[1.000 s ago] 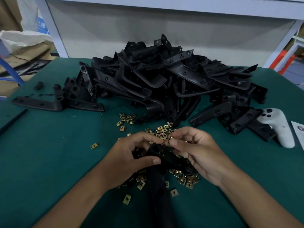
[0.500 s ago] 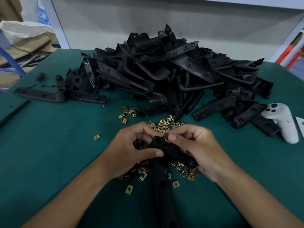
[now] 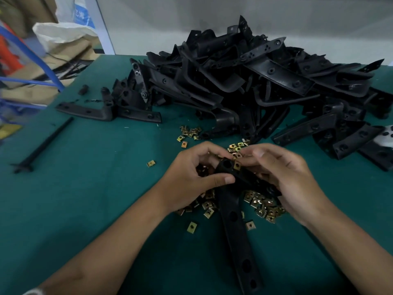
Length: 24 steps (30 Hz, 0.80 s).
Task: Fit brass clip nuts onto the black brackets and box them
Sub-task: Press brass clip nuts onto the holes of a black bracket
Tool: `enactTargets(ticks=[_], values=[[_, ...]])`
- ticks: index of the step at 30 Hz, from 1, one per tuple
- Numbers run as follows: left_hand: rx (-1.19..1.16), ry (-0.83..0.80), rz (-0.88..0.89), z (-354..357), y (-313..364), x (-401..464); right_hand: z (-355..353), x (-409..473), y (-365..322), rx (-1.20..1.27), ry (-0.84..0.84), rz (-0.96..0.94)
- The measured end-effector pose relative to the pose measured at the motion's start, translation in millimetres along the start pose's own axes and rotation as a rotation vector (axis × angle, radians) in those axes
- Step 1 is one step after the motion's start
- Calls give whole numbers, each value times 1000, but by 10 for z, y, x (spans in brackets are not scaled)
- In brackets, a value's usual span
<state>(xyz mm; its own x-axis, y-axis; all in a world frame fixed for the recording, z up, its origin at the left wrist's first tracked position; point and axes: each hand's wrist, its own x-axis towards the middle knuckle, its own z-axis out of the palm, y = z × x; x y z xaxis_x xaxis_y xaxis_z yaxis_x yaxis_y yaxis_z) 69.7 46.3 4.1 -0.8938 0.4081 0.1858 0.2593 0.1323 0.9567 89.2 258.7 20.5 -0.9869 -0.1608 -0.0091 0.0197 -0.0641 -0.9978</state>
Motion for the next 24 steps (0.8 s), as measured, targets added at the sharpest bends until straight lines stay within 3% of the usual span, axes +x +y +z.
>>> enactTargets(ticks=[14,19,24], values=[[39,-9,-13,-39,-84,6,-63,-2,63,-232,-56,-212],[1,-20,-4,-37,-64,11,-379,111,91,-761,81,-248],[-12,-37,-31,-38,-62,4,-523,128,71,-1132,-158,-178]])
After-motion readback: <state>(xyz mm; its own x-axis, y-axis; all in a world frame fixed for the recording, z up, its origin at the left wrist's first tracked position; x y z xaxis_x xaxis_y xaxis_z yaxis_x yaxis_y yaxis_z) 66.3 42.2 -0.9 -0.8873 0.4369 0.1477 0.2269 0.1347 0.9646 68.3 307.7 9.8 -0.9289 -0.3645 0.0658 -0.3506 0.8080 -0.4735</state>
